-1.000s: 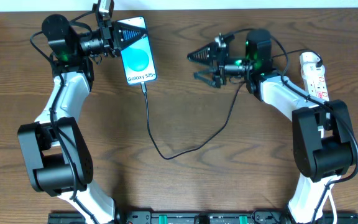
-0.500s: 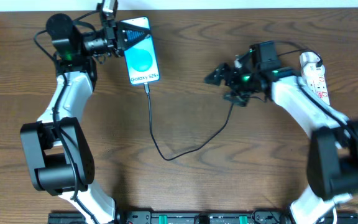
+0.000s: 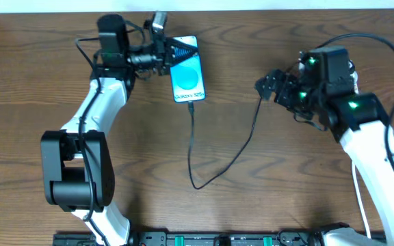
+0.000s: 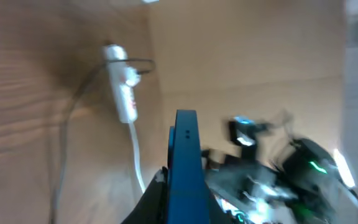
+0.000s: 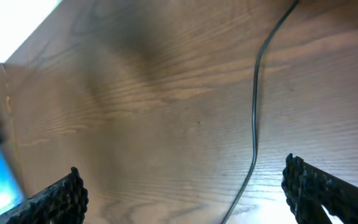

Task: Plug charger to phone and switch on socket
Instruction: 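Lower the phone with the left gripper toward the table center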

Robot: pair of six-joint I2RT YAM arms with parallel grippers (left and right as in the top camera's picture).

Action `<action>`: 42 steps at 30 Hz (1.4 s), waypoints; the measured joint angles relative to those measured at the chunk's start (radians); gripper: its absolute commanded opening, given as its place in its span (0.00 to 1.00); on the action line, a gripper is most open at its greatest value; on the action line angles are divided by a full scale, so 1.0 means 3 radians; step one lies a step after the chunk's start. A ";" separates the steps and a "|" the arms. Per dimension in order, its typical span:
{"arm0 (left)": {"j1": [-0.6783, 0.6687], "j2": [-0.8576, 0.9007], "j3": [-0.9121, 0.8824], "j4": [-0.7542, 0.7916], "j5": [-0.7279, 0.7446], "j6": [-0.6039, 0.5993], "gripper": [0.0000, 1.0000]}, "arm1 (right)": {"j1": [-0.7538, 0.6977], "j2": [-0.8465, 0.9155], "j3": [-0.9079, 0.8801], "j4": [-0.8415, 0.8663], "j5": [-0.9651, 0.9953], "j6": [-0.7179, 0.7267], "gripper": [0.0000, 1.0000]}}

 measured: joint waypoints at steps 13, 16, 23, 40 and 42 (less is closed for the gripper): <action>-0.0395 0.0287 0.0006 -0.1181 -0.1233 0.1203 0.07 | 0.0000 -0.0314 0.0001 -0.0581 0.0135 -0.0324 0.93; -0.0495 0.0515 0.0006 -0.1216 -0.1408 0.1325 0.07 | 0.0005 -0.0314 0.0001 -0.0624 0.0145 -0.0362 0.93; -0.0629 0.0945 0.0006 -0.1227 -0.1570 0.1428 0.08 | 0.0008 -0.0314 0.0001 -0.0655 0.0146 -0.0416 0.93; -0.0818 0.1045 0.0006 -0.1191 -0.1677 0.1434 0.09 | 0.0008 -0.0314 0.0001 -0.0694 0.0153 -0.0439 0.93; -0.0832 0.1045 0.0006 -0.1191 -0.1686 0.1434 0.15 | 0.0008 -0.0314 0.0001 -0.0702 0.0159 -0.0451 0.93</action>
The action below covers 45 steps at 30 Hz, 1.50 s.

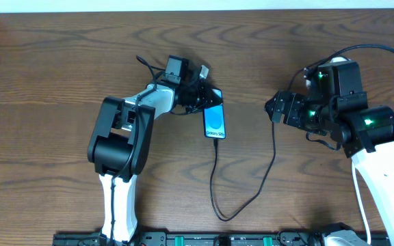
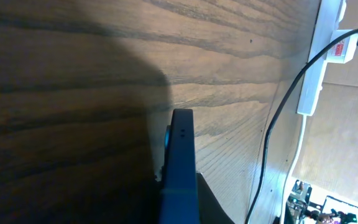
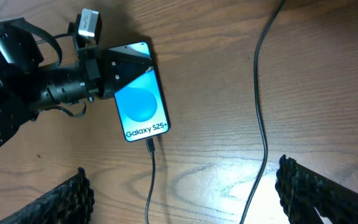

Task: Plug charger to phone and switch on socket
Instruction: 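Lower the phone with the left gripper toward the table center, then set the phone flat on the table and open the left gripper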

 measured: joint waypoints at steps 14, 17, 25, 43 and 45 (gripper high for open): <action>-0.0009 -0.0004 0.0032 0.0029 0.0078 0.0008 0.46 | 0.0000 0.0000 -0.0022 -0.0050 0.0064 -0.0046 0.93; -0.0009 -0.0013 0.0045 0.0014 0.0095 0.0003 0.49 | 0.0000 0.0000 -0.0022 -0.0058 0.0065 -0.0046 0.93; -0.0017 -0.0074 0.0094 -0.0013 0.0170 0.0006 0.91 | 0.0000 0.0000 -0.0024 -0.0100 0.0075 -0.0046 0.93; -0.0037 -0.0220 0.0182 -0.0413 -0.0543 0.0001 0.92 | 0.0000 -0.0001 -0.0024 -0.0125 0.0076 -0.0046 0.93; -0.0043 -0.0233 0.0202 -0.0477 -0.0643 0.0001 0.92 | 0.0000 0.0000 -0.0024 -0.0125 0.0076 -0.0046 0.93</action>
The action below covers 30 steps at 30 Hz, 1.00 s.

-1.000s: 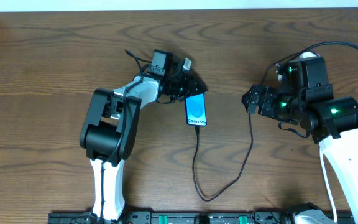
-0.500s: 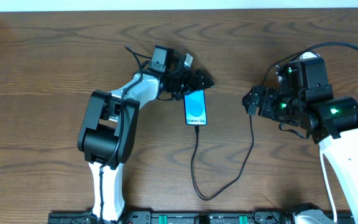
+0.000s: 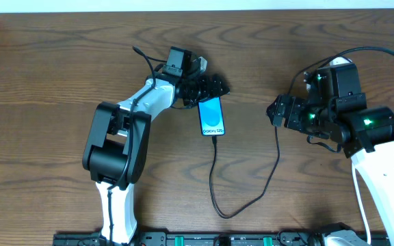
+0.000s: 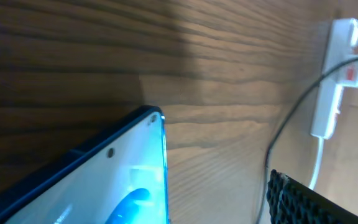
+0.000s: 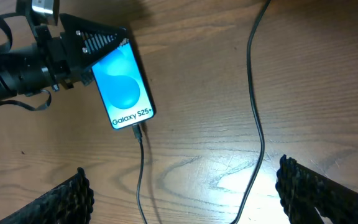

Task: Plug charger to phone and switch on socket
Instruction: 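Set the phone flat on the table and open the left gripper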

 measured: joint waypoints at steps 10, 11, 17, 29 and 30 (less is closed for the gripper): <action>-0.0004 -0.0067 0.0045 -0.0198 -0.0559 0.0011 0.92 | 0.0000 0.0000 0.0000 0.0000 0.0000 0.0000 0.94; -0.0004 -0.0070 0.0046 -0.0200 -0.0584 0.0011 0.92 | 0.0000 0.0000 0.0000 0.0000 0.0000 0.0000 0.94; -0.0004 -0.0072 0.0047 -0.0202 -0.0626 0.0011 0.92 | 0.0000 0.0000 0.0000 -0.0011 0.0000 0.0000 0.94; 0.0427 -0.0093 0.0048 -0.0264 -0.0740 0.0013 0.92 | 0.0000 0.0000 0.0000 -0.0045 0.0000 0.0000 0.95; 0.0470 -0.0099 0.0048 -0.0281 -0.0753 0.0013 0.92 | 0.0000 0.0000 0.0000 -0.0046 0.0000 0.0000 0.95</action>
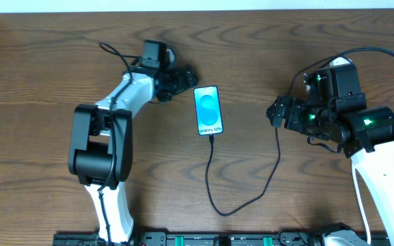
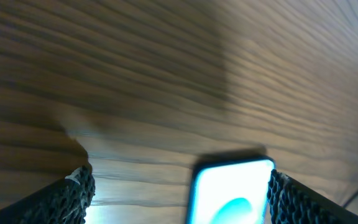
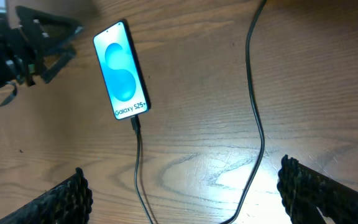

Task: Plug charger to phone and switch on socket
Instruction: 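Set the phone flat on the table and open the left gripper, then raise the left gripper up and away from the phone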

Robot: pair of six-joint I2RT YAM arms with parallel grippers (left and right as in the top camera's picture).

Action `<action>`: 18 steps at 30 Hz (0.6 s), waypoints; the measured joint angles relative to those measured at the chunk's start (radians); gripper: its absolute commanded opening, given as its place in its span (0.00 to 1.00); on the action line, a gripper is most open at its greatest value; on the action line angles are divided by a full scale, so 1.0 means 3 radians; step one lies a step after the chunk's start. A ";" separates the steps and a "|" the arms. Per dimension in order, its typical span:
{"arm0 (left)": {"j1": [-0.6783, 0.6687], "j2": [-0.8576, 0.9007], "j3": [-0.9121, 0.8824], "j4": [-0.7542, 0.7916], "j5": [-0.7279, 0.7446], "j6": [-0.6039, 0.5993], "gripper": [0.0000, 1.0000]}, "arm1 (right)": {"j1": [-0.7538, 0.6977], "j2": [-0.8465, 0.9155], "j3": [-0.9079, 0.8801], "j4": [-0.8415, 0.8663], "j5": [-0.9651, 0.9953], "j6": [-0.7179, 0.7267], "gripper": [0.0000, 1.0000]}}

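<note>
The phone (image 1: 208, 110) lies flat on the table with its screen lit and "Galaxy S25+" readable (image 3: 122, 70). The black charger cable (image 1: 214, 174) is plugged into its bottom edge (image 3: 135, 123), loops toward the front and runs back up to the right (image 3: 257, 112). My left gripper (image 1: 180, 77) is open just left of the phone's top end, touching nothing. In the left wrist view the phone (image 2: 232, 190) shows between the fingers (image 2: 73, 196). My right gripper (image 1: 277, 113) is open above the cable. The socket is out of view.
The dark wooden table (image 1: 40, 137) fills the views. The cable's loop (image 1: 217, 212) lies near the front edge. Both arms' own wiring hangs beside them.
My left gripper was at the phone's top edge and now sits further left, clear of it. The phone lies free in nearly the same spot. The right arm has not moved.
My left gripper first held the phone on edge near the table's back, cable plugged in. Then it held the phone further right and forward. Then the phone lay flat with the gripper open at its top. Now the gripper is clear of it.
</note>
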 measured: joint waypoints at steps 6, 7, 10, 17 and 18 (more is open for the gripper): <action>0.0141 -0.0066 -0.0025 -0.0109 -0.0088 0.0041 0.92 | 0.0000 0.0000 -0.0001 -0.0004 0.0011 -0.0010 0.97; 0.0161 -0.0093 -0.0045 -0.0146 -0.0116 0.0075 0.92 | 0.0000 0.0000 -0.0001 -0.0005 0.0023 -0.0011 0.97; 0.0230 -0.0211 -0.0128 -0.0328 -0.0277 0.0193 0.92 | 0.0000 0.0000 -0.0001 -0.0004 0.0050 -0.0014 0.98; 0.0324 -0.1120 -0.0229 -0.0917 -0.0745 0.0422 0.92 | 0.0000 0.0000 -0.0003 -0.0005 0.0074 -0.0024 0.99; 0.0324 -0.1279 -0.0229 -0.0998 -0.0776 0.0435 0.92 | 0.0000 0.0000 -0.0003 -0.0006 0.0079 -0.0024 0.99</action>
